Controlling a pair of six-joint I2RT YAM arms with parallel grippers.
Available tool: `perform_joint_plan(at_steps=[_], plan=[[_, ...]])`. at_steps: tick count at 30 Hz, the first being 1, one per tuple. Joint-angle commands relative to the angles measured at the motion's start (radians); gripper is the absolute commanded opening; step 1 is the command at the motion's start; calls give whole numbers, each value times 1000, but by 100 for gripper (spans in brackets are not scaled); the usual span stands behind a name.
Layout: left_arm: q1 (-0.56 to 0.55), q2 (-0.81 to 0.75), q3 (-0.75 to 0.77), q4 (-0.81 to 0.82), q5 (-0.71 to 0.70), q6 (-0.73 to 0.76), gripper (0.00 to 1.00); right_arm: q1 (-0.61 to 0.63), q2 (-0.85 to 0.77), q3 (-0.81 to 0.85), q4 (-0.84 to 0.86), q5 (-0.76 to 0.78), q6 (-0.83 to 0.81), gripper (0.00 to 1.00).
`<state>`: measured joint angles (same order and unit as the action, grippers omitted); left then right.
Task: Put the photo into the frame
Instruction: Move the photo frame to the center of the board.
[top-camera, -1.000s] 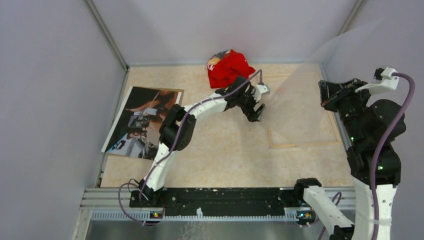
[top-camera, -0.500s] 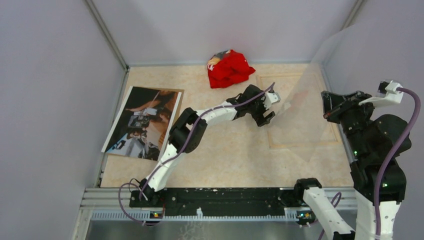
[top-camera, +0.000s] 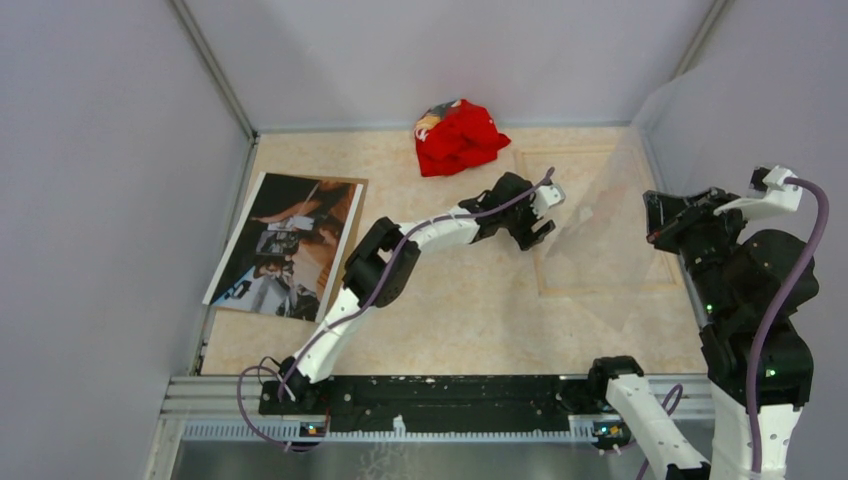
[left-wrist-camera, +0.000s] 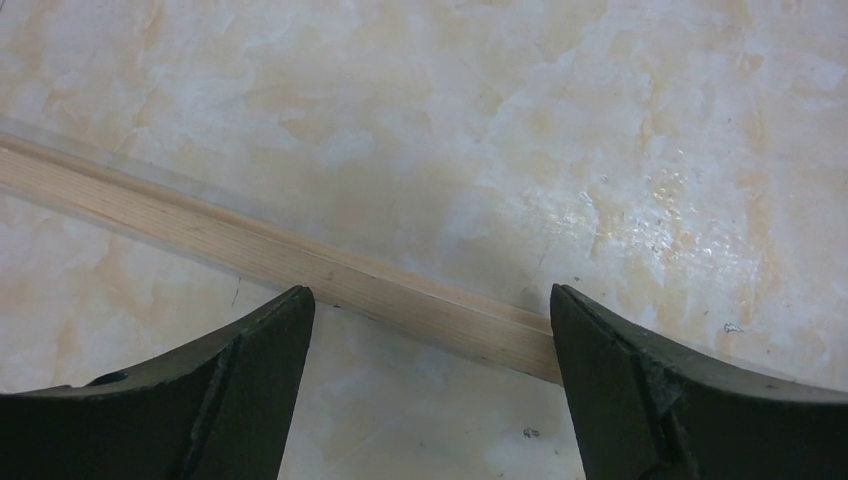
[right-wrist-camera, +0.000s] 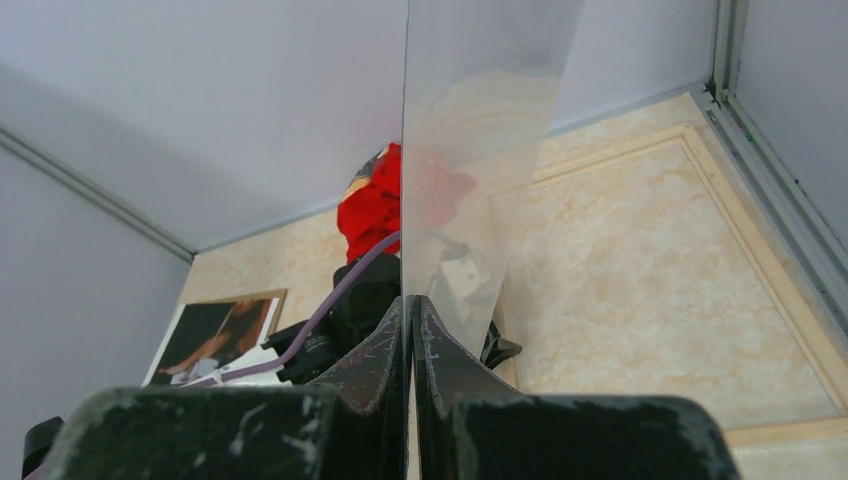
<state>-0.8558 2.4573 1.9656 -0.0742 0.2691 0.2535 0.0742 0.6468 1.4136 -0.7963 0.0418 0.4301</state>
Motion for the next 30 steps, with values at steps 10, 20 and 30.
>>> perform_joint_plan(at_steps=[10,20,30], plan=[[79,-153,-282,55,-158,-18,58,-5,-5,9,31,15,-31,0],[178,-345,-542,-59,-133,-48,53,-6,7,-98,100,-11,-32,0],[245,-552,-773,-228,-36,-29,33,-6,38,-256,241,-39,-14,0]])
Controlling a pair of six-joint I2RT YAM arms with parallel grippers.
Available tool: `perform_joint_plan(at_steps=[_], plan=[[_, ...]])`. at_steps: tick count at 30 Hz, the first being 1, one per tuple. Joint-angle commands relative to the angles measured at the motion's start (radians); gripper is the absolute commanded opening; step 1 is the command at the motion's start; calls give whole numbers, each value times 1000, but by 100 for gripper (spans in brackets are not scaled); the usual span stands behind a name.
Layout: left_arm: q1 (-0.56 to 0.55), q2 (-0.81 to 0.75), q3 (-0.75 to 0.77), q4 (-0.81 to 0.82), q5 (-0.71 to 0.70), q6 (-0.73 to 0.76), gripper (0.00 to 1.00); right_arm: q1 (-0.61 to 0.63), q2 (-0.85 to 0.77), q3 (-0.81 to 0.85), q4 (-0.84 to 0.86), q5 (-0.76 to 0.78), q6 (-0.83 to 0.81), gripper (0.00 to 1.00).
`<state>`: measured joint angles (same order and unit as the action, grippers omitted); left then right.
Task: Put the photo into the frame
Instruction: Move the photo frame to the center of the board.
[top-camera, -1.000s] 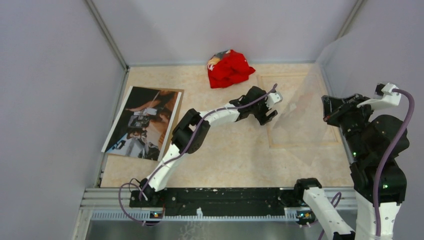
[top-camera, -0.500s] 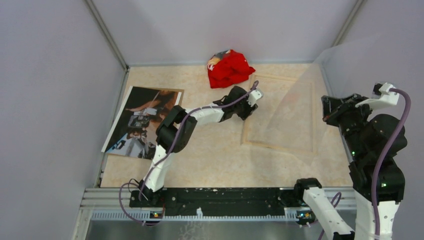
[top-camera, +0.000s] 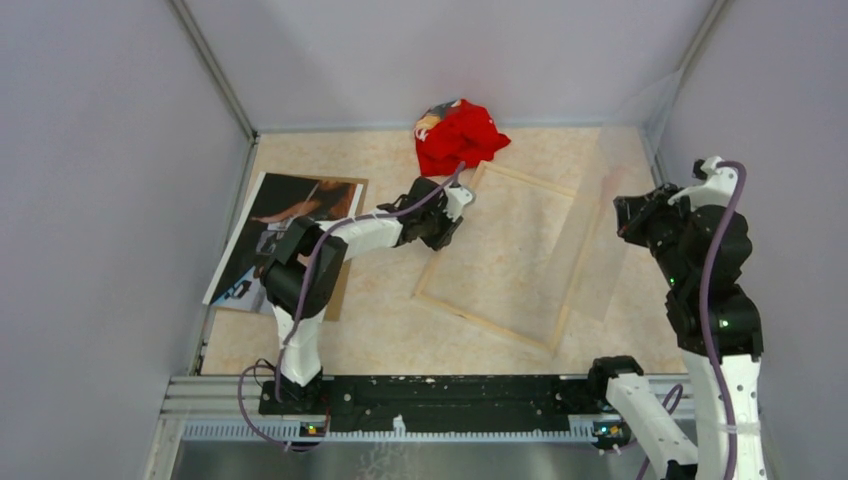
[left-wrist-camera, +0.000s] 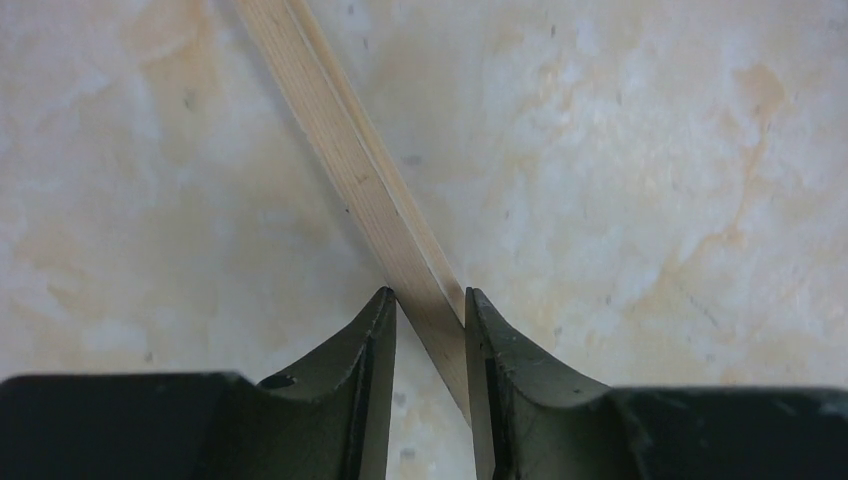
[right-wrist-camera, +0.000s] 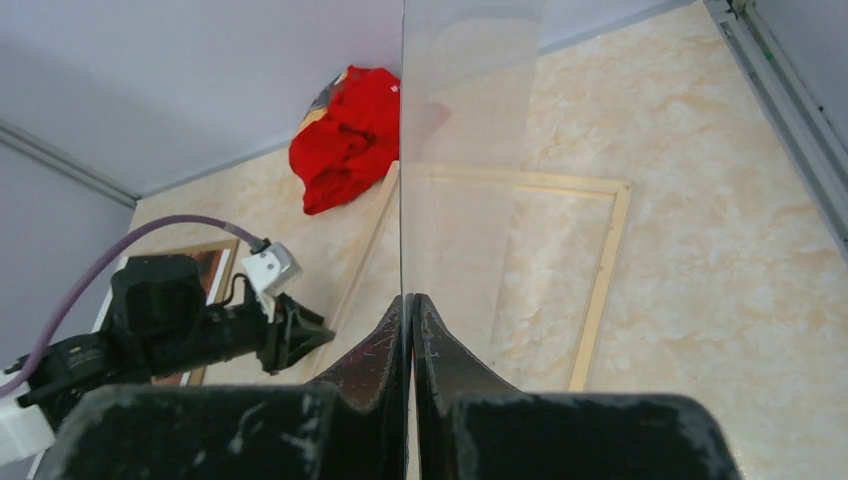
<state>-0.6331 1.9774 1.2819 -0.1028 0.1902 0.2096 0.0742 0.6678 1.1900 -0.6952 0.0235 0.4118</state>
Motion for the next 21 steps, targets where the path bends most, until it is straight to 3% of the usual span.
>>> perform_joint_plan(at_steps=[1,9,12,13,16,21], plan=[[29,-97,-111,-211,49,14,33,-5,24,-47,156,-22,7,0],[108,-221,-230,-301,137,-21,30,-5,92,-126,279,-63,32,0],[130,-269,-275,-303,186,-11,33,-5,109,-145,302,-86,48,0],[135,-288,-281,-306,209,-1,36,-5,112,-147,307,-89,52,0],[152,-329,-231,-322,271,73,58,-5,115,-139,310,-100,59,0],[165,-238,53,-406,235,218,79,-5,110,-108,297,-111,67,0]])
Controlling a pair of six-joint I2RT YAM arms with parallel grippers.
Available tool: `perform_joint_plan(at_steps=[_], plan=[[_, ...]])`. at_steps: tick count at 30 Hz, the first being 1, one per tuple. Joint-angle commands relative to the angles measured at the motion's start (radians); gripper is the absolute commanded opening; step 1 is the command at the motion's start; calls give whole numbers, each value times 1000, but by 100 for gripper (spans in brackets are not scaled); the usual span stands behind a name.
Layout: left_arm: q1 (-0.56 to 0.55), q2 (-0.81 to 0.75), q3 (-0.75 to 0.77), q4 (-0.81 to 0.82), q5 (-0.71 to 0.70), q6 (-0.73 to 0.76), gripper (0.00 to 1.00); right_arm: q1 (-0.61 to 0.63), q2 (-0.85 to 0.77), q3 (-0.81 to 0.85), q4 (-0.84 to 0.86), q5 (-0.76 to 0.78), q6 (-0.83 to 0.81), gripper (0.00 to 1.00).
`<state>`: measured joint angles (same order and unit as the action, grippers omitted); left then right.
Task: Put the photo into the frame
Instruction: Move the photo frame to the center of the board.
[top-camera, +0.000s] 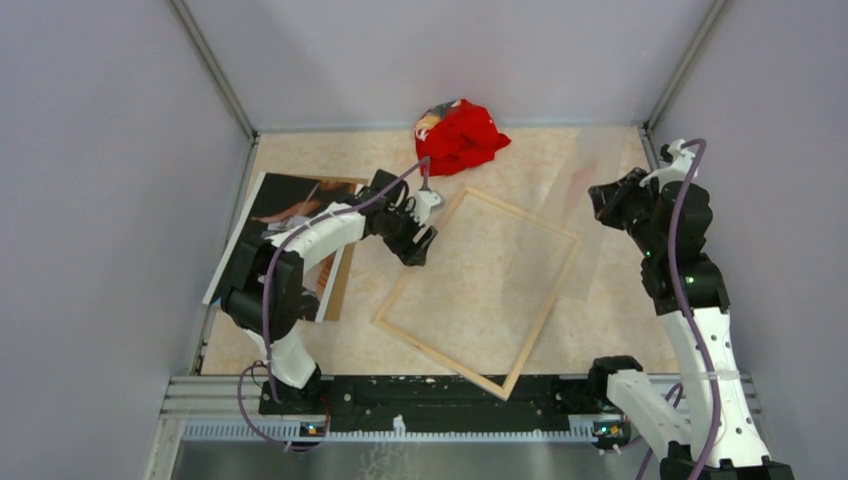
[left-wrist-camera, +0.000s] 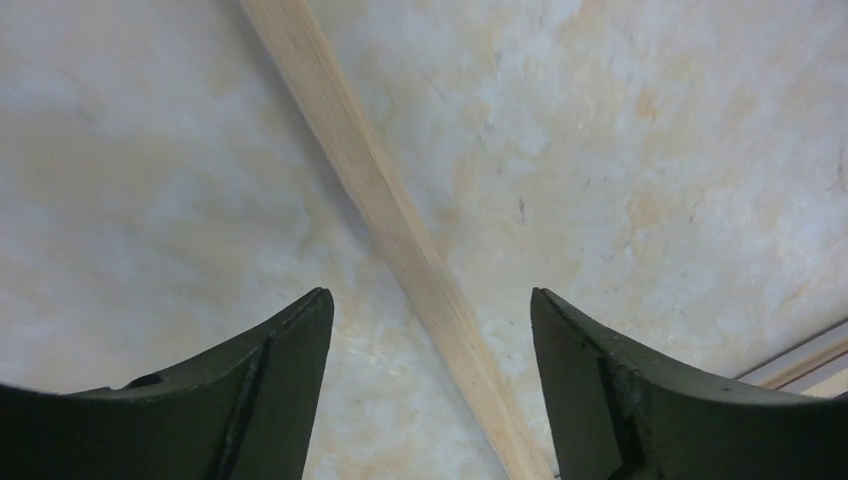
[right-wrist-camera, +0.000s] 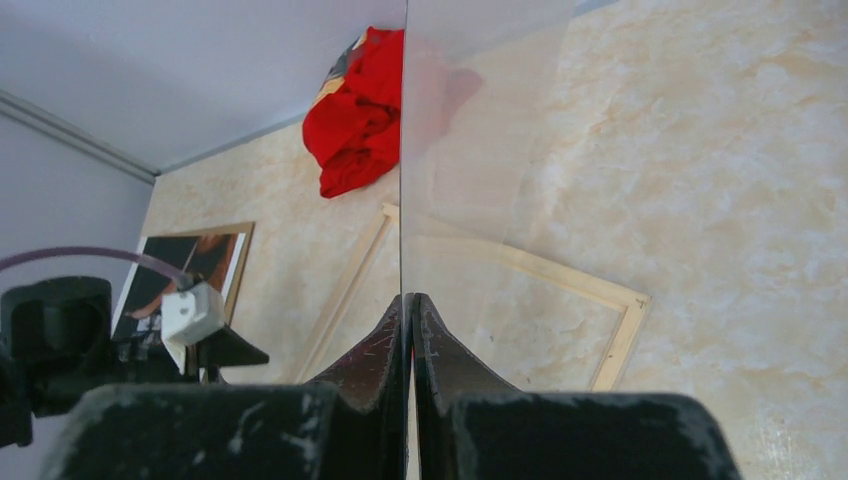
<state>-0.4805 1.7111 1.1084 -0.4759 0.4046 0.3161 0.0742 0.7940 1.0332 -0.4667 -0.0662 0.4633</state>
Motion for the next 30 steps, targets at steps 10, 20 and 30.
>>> perform_joint_plan(at_steps=[10,20,30], plan=[[11,505,745,-213,-78,-50,65,-6,-52,66,24,-25,34,0],[7,514,700,-184,-43,-101,64,-5,-82,50,5,-18,29,0],[62,570,665,-234,-110,-289,3,-6,-93,35,16,-43,39,0]])
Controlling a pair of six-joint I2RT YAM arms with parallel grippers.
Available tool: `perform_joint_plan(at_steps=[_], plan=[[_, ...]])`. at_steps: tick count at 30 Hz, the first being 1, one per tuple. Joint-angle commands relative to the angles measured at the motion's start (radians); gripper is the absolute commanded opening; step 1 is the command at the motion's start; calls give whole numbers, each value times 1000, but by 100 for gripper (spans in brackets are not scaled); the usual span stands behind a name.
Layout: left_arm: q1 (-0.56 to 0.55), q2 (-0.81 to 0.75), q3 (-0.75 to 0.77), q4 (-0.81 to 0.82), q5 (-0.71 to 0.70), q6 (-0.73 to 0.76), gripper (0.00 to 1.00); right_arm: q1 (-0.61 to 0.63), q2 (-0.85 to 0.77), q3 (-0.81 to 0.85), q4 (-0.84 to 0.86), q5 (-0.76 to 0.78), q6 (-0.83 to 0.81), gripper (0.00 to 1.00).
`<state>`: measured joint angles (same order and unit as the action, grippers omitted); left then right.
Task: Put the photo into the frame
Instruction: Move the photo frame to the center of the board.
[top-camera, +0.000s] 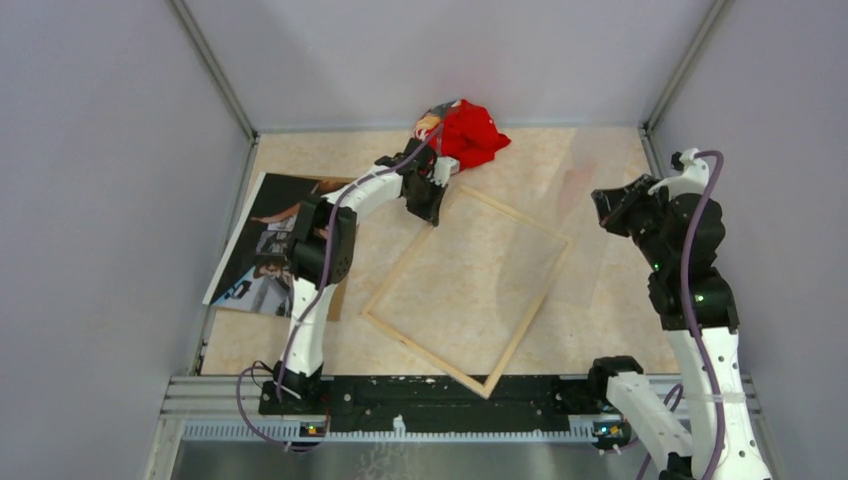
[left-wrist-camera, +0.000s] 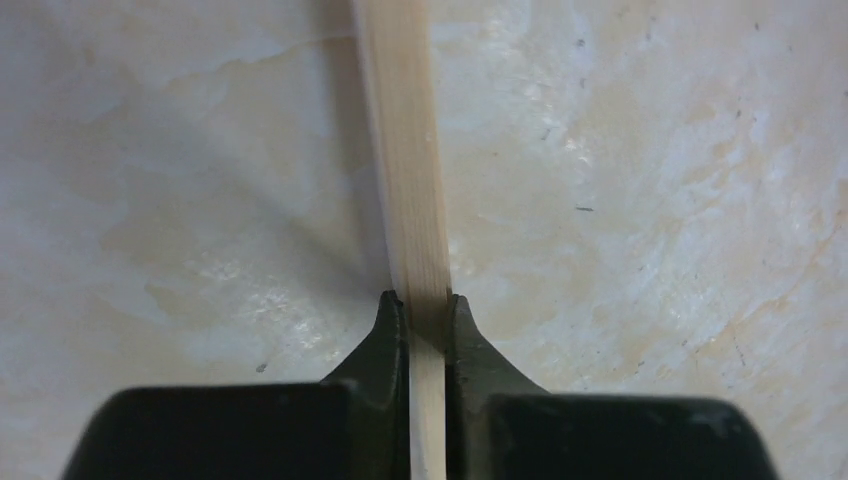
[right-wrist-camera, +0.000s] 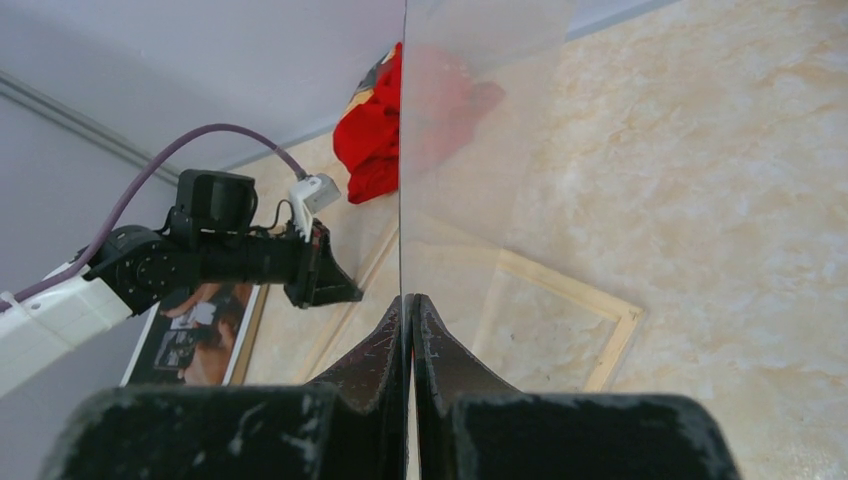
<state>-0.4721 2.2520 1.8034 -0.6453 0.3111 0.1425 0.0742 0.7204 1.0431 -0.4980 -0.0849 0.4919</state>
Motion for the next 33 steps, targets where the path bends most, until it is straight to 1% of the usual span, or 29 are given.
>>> perform_joint_plan(at_steps=[1,3,5,9,11,14,18,20,24,26,31,33], plan=[[75,38,-30,-69,11,-137,0,-5,-21,22,51,-27,12,0],[110,51,-22,-100,42,-212,0,-5,-23,18,53,-32,13,0],[133,36,-49,-92,62,-249,0,-6,-23,17,54,-36,13,0],[167,-66,-211,39,107,-329,0,-6,-18,8,63,-44,13,0],[184,-87,-248,76,137,-374,0,-5,-17,2,70,-46,17,0],[182,-79,-244,65,138,-390,0,-5,-19,-4,76,-48,19,0],[169,-95,-297,106,113,-395,0,-5,-26,-7,71,-47,25,0],[163,-101,-307,109,74,-386,8,-6,-29,-8,67,-46,25,0],[163,-145,-331,127,6,-373,12,-6,-34,-7,65,-48,29,0],[165,-172,-352,140,-30,-367,17,-5,-37,-5,64,-50,32,0],[164,-274,-493,218,-80,-381,25,-5,-48,-3,56,-58,38,0],[164,-315,-547,251,-86,-391,31,-5,-50,-7,59,-64,44,0]])
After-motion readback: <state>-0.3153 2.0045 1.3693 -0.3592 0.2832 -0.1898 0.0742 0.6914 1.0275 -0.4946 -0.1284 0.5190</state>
